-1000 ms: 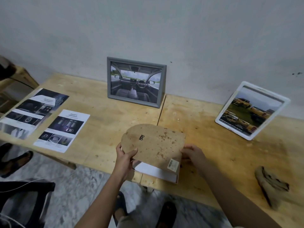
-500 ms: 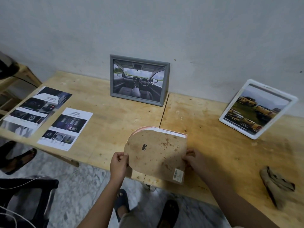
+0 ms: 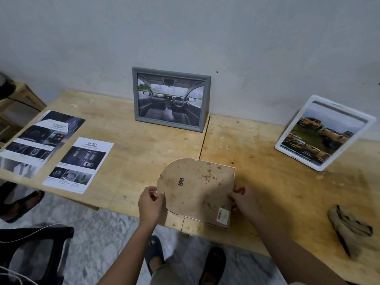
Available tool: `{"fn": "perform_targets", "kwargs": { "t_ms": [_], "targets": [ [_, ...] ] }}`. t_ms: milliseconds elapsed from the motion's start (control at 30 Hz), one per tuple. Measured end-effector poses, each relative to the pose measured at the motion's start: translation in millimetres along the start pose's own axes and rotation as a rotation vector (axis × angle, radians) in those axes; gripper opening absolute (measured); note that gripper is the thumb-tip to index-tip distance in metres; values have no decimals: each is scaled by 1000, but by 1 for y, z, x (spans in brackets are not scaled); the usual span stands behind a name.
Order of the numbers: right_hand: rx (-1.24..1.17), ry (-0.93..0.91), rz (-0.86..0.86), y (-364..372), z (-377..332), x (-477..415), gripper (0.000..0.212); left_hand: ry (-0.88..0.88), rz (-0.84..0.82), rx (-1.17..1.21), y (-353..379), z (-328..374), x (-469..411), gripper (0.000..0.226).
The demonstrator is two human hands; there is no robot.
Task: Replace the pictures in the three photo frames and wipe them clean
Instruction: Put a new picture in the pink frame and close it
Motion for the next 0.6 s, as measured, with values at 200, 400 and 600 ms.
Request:
{"fn": "perform_targets", "kwargs": {
  "t_ms": [200,400,600],
  "targets": [
    [53,27,54,-2,1,2,15,59,-2,-93,3,6,-6,22],
    [123,18,113,-1,2,6,12,146,-89,-85,14,19,-15,30],
    [-34,61,252,-11,-3,17,20,178,-241,-68,32,35,-18,30]
  ]
}}
Point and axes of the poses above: each hand's wrist, its own x-axis away from the middle knuckle, its own y-axis out of the palm, z = x × y, the point moved 10 cm from there along -x, towards the middle knuckle, and after that the axes turned 11 degrees about z, right-handed, at the moved point
